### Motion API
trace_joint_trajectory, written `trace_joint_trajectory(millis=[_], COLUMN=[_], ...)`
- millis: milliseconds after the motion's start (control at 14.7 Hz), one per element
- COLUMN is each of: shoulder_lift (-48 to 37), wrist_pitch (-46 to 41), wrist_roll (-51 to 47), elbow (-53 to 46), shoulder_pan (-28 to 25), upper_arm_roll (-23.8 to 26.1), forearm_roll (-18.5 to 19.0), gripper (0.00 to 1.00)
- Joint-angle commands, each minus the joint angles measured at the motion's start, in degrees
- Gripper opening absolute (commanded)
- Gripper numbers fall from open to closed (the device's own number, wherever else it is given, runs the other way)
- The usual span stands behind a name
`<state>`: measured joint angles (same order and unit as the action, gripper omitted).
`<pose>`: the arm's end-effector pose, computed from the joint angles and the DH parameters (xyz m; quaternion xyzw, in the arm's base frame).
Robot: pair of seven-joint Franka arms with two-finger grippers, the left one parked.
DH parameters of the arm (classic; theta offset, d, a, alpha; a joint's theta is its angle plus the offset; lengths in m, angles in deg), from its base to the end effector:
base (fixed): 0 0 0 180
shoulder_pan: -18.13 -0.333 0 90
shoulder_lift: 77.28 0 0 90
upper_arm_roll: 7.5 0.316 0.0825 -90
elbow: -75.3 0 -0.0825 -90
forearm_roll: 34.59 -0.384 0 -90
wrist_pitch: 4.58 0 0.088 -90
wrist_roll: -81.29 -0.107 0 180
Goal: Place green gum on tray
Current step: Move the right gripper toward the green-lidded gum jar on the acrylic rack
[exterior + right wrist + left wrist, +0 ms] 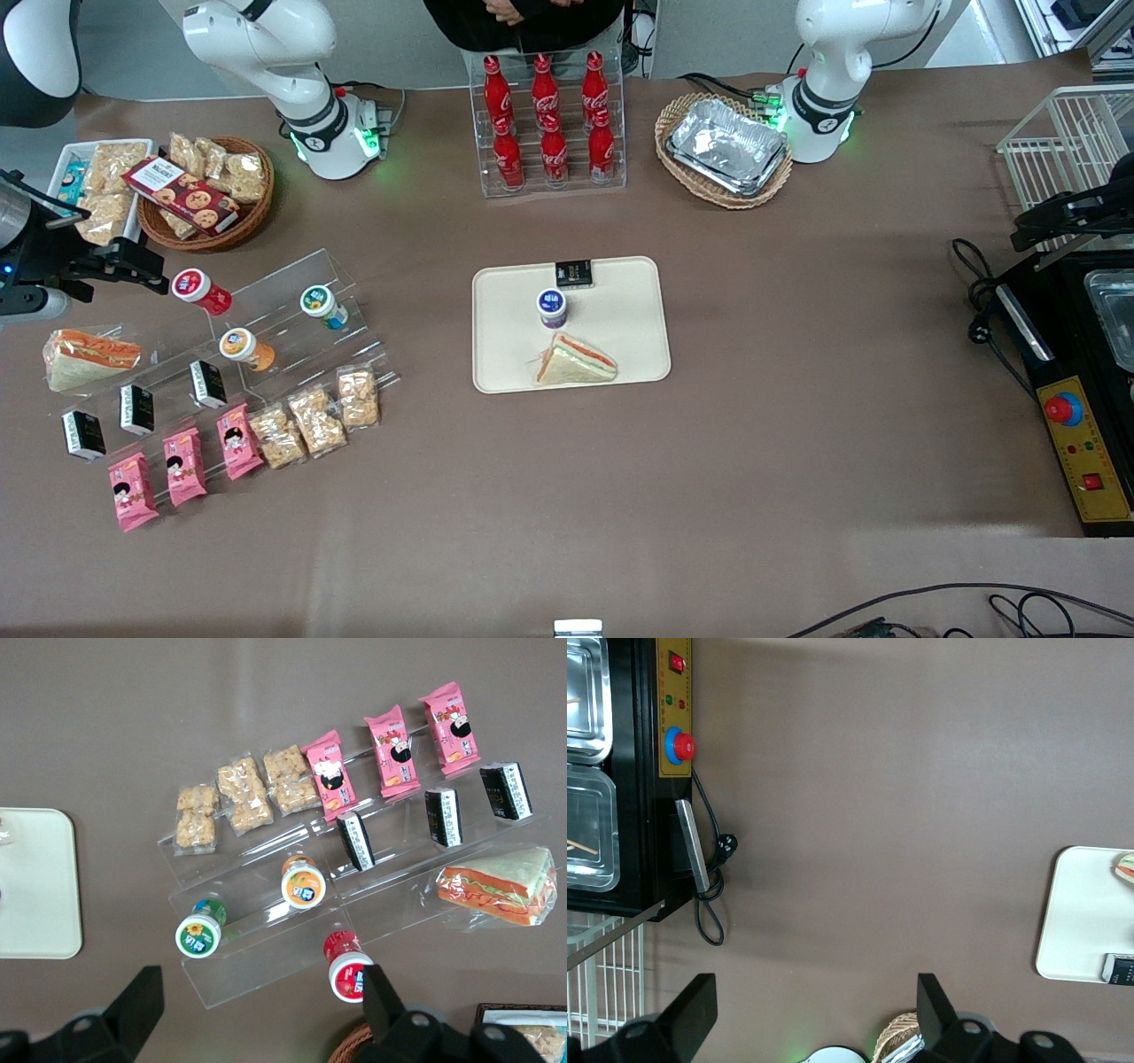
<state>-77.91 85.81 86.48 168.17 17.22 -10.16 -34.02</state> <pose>0.5502 -0.0180 0.6075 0.9994 0.0301 -0.0164 0.0037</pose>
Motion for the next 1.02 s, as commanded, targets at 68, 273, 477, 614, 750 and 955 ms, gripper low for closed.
trace_joint_trajectory(millis=[68,273,477,614,750,955], shoulder_lift=[-0.5,-0.4,-0.7,-1.9,-3.9,-8.3], wrist_pitch=[-0.2,-0.3,0.1,0.7,2.0,6.7], wrist_roll=[1.0,1.1,1.1,1.1,0.4,-0.3], elbow=[0.1,0.1,1.8,4.1,7.3,15.9], shoulder_pan=[0.4,0.4,-0.1,-0.4,-2.2,-5.6], upper_arm_roll=[-0.1,-0.1,-0.1,0.5,0.5,0.5], forearm_roll=[-0.6,-0.7,-2.1,-2.4,-3.6,-3.7], gripper=[1.0,1.0,1.0,1.0,1.0,1.0])
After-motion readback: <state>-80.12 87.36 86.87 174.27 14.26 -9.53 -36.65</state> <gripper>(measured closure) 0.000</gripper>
